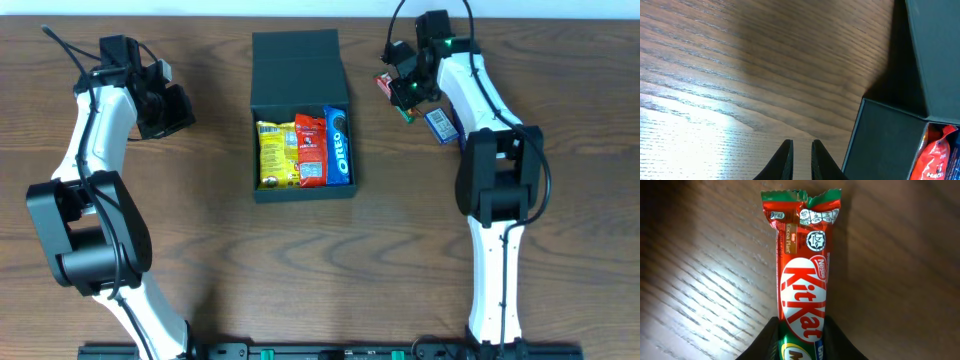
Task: Pack container
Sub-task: 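Reach the right gripper to the red KitKat bar and grasp it, then carry the KitKat bar left and lower it into the box, then move the right gripper back right and grasp the blue Dairy Milk bar, then carry the blue bar left, drop it into the box, withdraw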
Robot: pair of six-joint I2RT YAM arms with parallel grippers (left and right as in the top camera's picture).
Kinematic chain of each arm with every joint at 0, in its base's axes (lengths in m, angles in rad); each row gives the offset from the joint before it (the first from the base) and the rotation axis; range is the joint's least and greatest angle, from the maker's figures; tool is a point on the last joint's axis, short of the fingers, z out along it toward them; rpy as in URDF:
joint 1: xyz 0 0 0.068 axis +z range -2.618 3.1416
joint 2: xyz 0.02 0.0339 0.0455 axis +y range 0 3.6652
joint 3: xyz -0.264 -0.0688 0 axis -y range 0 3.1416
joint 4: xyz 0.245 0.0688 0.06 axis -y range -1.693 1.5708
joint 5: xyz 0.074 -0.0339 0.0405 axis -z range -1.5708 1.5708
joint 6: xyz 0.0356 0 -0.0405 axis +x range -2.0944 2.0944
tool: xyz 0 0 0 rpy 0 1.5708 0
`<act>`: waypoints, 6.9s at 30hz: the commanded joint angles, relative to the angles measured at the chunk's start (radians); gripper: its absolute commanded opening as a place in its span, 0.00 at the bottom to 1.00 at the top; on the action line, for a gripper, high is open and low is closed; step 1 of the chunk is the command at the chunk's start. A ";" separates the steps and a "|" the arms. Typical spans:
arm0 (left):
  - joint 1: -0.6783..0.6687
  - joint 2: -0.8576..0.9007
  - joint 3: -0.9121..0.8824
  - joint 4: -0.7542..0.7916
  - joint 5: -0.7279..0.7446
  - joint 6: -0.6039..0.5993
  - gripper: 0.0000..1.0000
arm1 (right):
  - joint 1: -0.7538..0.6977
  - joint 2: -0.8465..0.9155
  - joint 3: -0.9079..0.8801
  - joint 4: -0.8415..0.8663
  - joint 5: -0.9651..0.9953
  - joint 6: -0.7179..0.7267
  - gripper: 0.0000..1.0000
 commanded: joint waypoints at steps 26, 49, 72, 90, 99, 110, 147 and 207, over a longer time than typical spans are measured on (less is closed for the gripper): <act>0.001 -0.029 0.025 0.012 0.007 0.037 0.15 | 0.301 -0.851 -0.541 -0.010 -0.030 0.436 0.22; 0.002 -0.029 0.025 -0.004 0.007 0.056 0.15 | 0.514 -0.480 -0.577 0.235 0.251 1.023 0.23; 0.000 -0.029 0.025 -0.003 0.007 0.055 0.15 | 0.173 -0.731 -0.323 -0.002 0.587 0.573 0.72; -0.076 -0.029 0.025 0.006 0.006 0.052 0.16 | -0.166 -0.352 -0.459 0.133 0.336 0.454 0.62; -0.098 -0.029 0.025 0.008 0.004 0.052 0.16 | -0.176 -0.275 -0.459 0.137 0.296 0.417 0.58; -0.098 -0.029 0.025 0.007 0.093 0.143 0.15 | -0.190 -0.240 -0.459 0.125 0.281 0.407 0.53; -0.098 -0.030 0.051 -0.153 0.235 0.652 0.18 | -0.212 -0.235 -0.269 -0.077 0.126 0.323 0.16; -0.099 -0.030 0.122 -0.206 0.184 0.684 0.24 | 0.294 -0.317 0.096 -0.239 0.360 0.578 0.74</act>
